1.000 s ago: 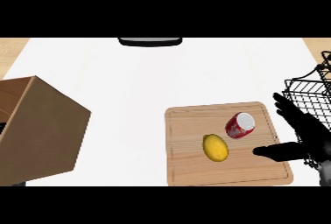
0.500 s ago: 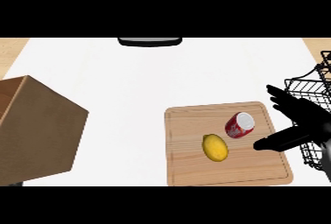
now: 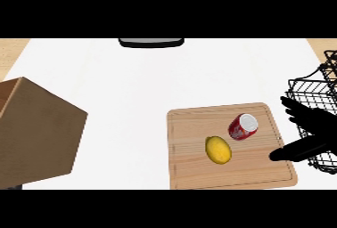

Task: Pick the can from the cutting board and place it in the tiered basket

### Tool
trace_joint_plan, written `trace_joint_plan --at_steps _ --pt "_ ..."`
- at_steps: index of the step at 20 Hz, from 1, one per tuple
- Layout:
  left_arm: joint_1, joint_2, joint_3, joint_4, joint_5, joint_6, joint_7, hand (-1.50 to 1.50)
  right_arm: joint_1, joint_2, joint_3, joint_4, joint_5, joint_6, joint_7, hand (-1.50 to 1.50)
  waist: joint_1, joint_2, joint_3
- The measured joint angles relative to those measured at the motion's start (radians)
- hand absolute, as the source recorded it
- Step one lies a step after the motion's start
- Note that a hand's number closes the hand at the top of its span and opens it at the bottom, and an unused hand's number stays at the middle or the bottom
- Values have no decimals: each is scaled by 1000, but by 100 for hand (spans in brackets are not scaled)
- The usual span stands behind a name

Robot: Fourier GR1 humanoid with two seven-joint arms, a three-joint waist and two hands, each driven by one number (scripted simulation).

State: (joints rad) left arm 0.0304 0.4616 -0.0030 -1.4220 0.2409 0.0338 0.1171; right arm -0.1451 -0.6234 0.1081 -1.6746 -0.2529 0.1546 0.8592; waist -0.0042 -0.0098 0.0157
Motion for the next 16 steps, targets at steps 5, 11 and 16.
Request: trace_joint_plan --at_steps 5,11,16 --pt "-6 -12 13 -5 -15 -5 21 0 31 36 -15 16 5 31 -26 -150 2 2 -3" --pt "-1 -29 27 -12 -40 -15 14 0 43 91 -22 28 42 32 -59 -150 3 2 -3" --pt "5 -39 40 -22 -51 -20 11 0 46 125 -27 72 84 39 -116 -150 4 3 -4"
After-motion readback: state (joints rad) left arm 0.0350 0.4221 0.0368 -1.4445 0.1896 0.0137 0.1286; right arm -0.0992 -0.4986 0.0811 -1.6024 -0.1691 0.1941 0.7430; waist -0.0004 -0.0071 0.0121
